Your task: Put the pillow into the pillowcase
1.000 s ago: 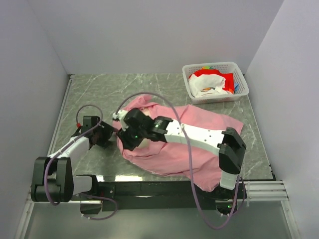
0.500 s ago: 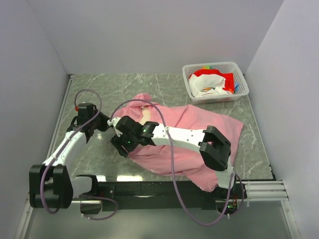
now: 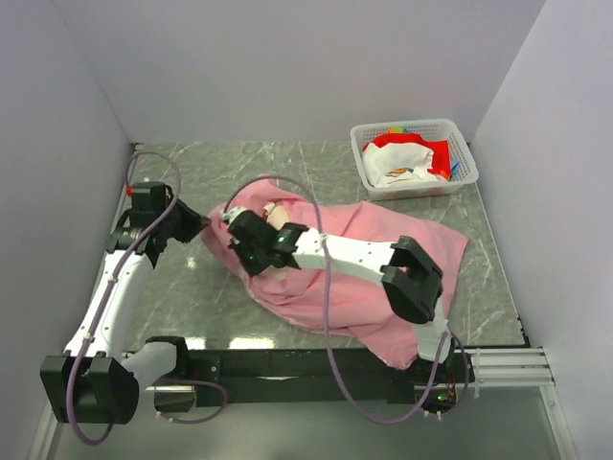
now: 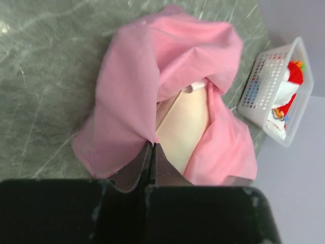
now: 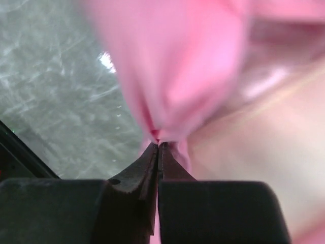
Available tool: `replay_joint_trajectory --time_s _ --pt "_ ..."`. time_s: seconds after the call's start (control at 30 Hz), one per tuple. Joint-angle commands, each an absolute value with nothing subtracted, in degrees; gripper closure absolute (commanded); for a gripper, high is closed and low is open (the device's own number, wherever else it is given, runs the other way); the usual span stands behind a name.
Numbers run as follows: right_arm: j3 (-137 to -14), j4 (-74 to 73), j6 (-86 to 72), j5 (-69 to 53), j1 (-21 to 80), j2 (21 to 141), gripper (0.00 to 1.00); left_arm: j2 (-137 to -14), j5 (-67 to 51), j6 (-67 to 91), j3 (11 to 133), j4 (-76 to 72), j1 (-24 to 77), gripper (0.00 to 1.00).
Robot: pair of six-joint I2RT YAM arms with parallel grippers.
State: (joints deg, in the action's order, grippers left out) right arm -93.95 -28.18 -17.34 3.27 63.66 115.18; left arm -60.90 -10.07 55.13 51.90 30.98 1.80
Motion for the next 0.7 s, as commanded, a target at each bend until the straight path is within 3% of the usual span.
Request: replay_joint_trajectory --time_s 0.0,0.07,0.1,0.17,0.2,0.23,0.37,0.4,0.5,0.67 --pt "-90.4 -26.6 -17.2 -1.5 57.6 103.2 0.99 -59.5 -1.1 53.3 58.4 38.0 1.0 0.99" --pt "-88.4 -26.2 -17.2 -6.1 55.7 102.4 0.99 -60.6 -1.0 54.0 58.3 38.1 0.4 0.94" --pt "-88.2 -26.3 -16.8 -7.9 55.1 103.0 0.99 -61.1 -1.7 54.3 57.5 37.5 0.3 0.71" --pt "-89.0 -27.7 -16.3 -9.7 54.9 106.2 0.99 -62.0 -2.5 54.8 56.0 36.9 0.2 0.50" --pt "-88.8 -26.9 -16.3 -12.9 54.9 106.8 1.00 -62.0 -3.0 54.8 54.2 36.6 0.2 0.28" --pt "-87.6 -25.7 -16.6 -14.4 55.0 107.4 0.99 -61.5 -2.6 55.1 53.2 36.0 0.2 0.23" --pt "-88.3 -24.1 -17.7 -15.6 54.9 109.9 1.00 -58.6 -0.2 57.2 47.6 36.6 0.3 0.25" --pt "-88.4 -23.9 -17.8 -15.4 54.9 110.2 1.00 -58.0 1.7 59.2 45.1 37.2 1.0 0.34" --pt "-89.5 -23.7 -17.8 -15.1 54.9 111.4 1.00 -55.6 6.2 64.7 40.4 38.6 4.6 0.47" --pt "-91.4 -24.7 -19.1 -11.9 54.1 113.2 1.00 -54.2 5.5 72.1 32.9 32.8 9.6 0.62"
